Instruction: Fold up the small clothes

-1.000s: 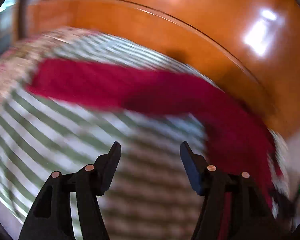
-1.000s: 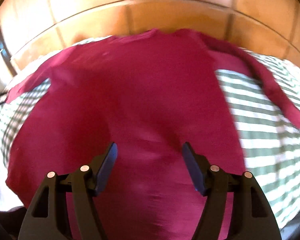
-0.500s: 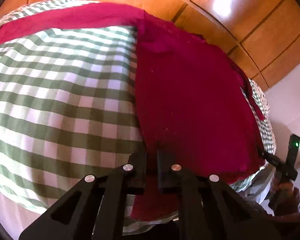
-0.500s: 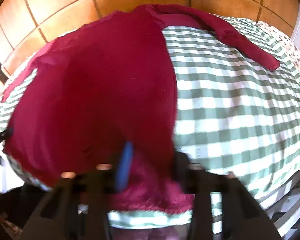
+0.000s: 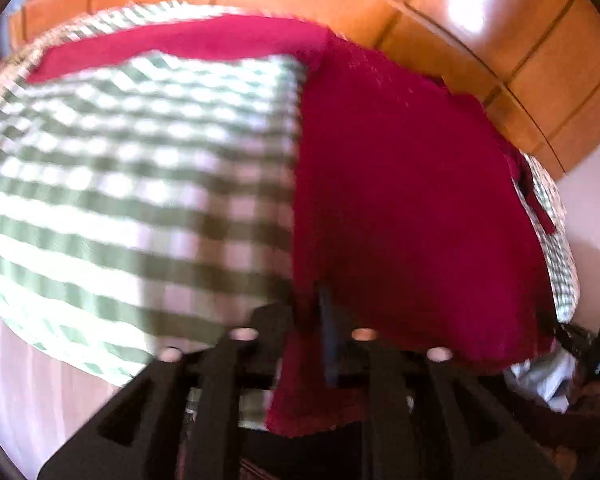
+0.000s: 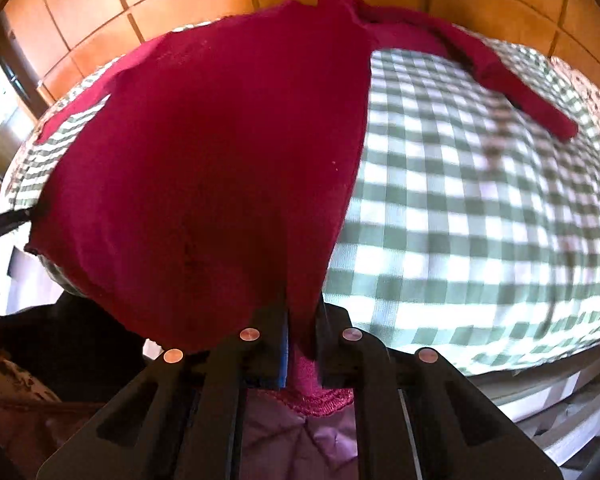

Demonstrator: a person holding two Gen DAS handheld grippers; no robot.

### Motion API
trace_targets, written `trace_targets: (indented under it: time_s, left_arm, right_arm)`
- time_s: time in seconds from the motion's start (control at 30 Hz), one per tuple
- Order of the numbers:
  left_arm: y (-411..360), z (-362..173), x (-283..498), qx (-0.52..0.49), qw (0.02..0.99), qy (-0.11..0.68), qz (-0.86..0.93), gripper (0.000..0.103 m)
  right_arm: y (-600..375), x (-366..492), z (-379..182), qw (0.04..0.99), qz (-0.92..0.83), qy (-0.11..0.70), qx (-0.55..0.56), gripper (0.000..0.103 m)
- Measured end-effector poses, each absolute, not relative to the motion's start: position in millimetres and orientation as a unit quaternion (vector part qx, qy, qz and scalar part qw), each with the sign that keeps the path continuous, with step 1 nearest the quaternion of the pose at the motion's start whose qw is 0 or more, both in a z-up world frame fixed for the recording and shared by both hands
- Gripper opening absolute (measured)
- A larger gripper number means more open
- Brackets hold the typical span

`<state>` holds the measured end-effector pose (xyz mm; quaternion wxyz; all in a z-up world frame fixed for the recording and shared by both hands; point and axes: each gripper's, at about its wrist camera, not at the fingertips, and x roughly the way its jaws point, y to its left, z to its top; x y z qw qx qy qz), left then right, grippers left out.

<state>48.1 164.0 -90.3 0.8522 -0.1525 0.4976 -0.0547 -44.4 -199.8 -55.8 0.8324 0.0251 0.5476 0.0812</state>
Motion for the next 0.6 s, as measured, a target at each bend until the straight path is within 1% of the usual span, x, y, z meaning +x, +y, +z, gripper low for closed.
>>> trace_targets:
  time_s: [0.03, 0.07, 0.1, 0.13, 0.2, 0.23, 0.3, 0.4, 0.53, 0.6]
  left_arm:
    - [167.7, -82.1, 50.2, -0.152, 0.86, 0.486, -0.048, 0.042]
    - [168.8, -76.4, 52.5, -0.15, 0.865, 0.477, -0.043, 0.042]
    - [169.1, -68.4, 57.4, -0.145, 0.871, 0.467, -0.039, 0.042]
    - [168.3, -63.6, 62.1, -0.144, 0.875, 0.46, -0.039, 0.042]
    - [164.2, -55.9, 68.9, -0.144, 0.882, 0.446, -0.048, 0.045]
    - [157.7, -52.9, 74.9, -0.141, 0.884, 0.442, -0.054, 0.045]
    - [138.0, -49.6, 92.6, -0.138, 0.885, 0.441, -0.062, 0.046]
    - [108.5, -53.5, 105.4, -0.128, 0.878, 0.454, -0.084, 0.049]
    - [74.4, -58.5, 124.0, -0.111, 0.872, 0.465, -0.106, 0.05]
    - [58.1, -61.3, 135.1, -0.101, 0.87, 0.47, -0.11, 0.051]
  right_arm:
    - [-204.6, -41.3, -53.9, 0.833, 0.083, 0.546, 0.038, 0.009]
    - [-210.0, -40.7, -51.1, 0.835, 0.082, 0.542, 0.052, 0.01]
    - [-219.2, -36.5, -45.5, 0.84, 0.075, 0.534, 0.066, 0.016]
    - [-228.9, -33.4, -40.7, 0.847, 0.059, 0.524, 0.074, 0.02]
    - [-260.3, -23.5, -31.1, 0.859, 0.014, 0.5, 0.111, 0.04]
    - [-277.1, -19.5, -28.4, 0.862, -0.008, 0.489, 0.136, 0.042]
    - [-316.3, -6.9, -25.0, 0.866, -0.075, 0.464, 0.169, 0.042]
    - [-349.1, 14.4, -26.2, 0.87, -0.151, 0.45, 0.136, 0.042]
    - [-371.3, 52.4, -38.0, 0.865, -0.192, 0.458, 0.074, 0.042]
    - [-395.7, 62.5, -46.2, 0.857, -0.213, 0.455, 0.115, 0.042]
